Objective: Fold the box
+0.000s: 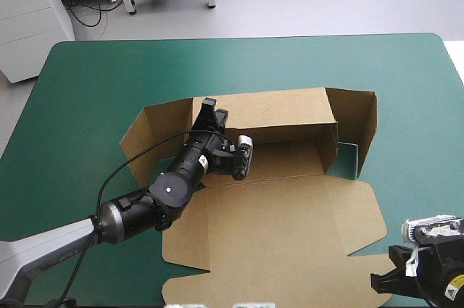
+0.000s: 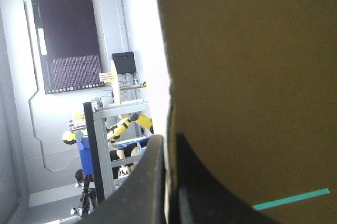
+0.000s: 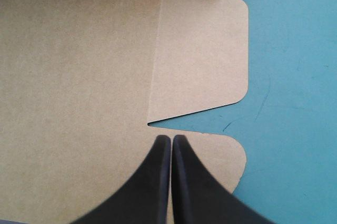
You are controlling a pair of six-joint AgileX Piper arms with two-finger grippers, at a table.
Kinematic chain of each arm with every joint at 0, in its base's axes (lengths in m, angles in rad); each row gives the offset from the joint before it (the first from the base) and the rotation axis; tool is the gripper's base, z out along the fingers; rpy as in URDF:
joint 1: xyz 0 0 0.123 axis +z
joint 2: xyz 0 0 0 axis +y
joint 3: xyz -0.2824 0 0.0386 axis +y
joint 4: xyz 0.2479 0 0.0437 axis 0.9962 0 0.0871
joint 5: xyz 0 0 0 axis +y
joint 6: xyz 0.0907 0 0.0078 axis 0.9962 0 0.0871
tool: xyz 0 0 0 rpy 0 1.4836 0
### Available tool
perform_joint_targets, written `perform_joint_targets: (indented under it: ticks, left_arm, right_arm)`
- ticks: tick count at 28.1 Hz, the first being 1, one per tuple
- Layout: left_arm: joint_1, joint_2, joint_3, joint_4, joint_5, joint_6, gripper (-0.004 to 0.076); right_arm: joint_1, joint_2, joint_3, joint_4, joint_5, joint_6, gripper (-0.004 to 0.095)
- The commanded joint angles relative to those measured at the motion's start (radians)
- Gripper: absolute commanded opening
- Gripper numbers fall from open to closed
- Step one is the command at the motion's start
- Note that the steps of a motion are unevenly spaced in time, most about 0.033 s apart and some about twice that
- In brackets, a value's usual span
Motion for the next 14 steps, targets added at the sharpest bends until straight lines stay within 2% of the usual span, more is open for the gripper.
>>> perform_joint_targets:
  ticks: [1, 10, 14]
  left_arm:
    - [-0.005, -0.027, -0.027, 0.07, 0.011, -0.016, -0.0032]
    - [-0.103, -0.027, -0.027, 0.068, 0.234, -0.058, -0.0032]
    - [-0.189, -0.012, -0.027, 0.065, 0.365, -0.168, -0.0032]
  right_arm:
    - [-0.005, 0.013, -0.023, 0.007, -0.054, 0.008, -0.0008]
    - [-0.005, 0.013, -0.023, 0.007, -0.054, 0.009, -0.0008]
    - [-0.005, 0.013, -0.023, 0.007, -0.054, 0.009, -0.0008]
